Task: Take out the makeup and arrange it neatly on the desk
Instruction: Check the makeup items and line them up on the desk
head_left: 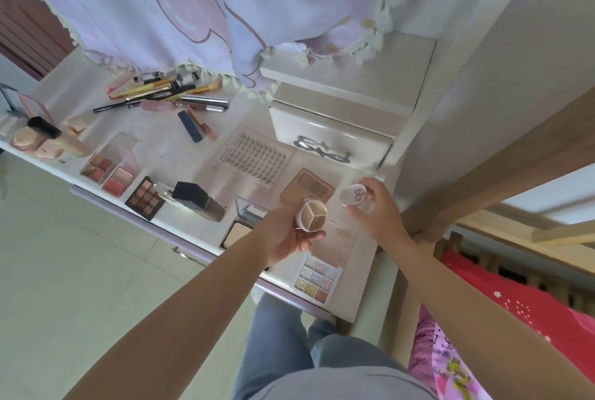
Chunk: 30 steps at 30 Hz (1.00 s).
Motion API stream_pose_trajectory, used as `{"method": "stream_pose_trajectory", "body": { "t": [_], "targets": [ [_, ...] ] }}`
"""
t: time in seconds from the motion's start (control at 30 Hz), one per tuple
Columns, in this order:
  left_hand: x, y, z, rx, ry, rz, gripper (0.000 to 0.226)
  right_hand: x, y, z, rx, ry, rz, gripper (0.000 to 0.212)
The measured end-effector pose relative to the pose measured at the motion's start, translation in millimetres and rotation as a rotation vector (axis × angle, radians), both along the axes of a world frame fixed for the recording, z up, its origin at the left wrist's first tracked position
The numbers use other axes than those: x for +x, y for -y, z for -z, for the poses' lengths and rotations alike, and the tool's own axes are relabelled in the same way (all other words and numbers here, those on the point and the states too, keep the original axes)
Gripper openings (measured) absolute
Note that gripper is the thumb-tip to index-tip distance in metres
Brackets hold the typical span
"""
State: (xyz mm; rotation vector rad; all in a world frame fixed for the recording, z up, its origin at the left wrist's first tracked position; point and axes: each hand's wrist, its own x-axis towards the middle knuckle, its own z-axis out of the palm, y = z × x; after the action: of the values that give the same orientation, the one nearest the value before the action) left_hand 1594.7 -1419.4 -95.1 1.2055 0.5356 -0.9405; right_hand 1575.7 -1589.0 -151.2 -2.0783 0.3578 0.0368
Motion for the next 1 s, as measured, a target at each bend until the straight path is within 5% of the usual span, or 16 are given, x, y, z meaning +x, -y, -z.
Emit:
{"method": "stream_pose_trajectory", "body": {
  "t": [0.23,0.57,0.8,1.0],
  "targets": [
    [62.5,23.1,-1.5,0.234,0.012,0.077,0.034,31.7,-3.9,18.1,-0.128,-0.027,-0.090,0.031],
    [94.0,66.2,35.7,0.349,-0.097,0.114,0.025,22.1,21.6,28.4,-0.241,-0.183,-0.181,0.055],
    [99.9,66.8,37.4,0.217,-0.175,0.023,0.027,39.6,13.1,38.3,-0.309,-0.163,0.034,0.038],
    [100.5,68.8,43.0,0.354,-0.108,0.084,0.027,37.2,3.5,49.4,-0.314,-0.116,0.123,0.046]
  ]
}}
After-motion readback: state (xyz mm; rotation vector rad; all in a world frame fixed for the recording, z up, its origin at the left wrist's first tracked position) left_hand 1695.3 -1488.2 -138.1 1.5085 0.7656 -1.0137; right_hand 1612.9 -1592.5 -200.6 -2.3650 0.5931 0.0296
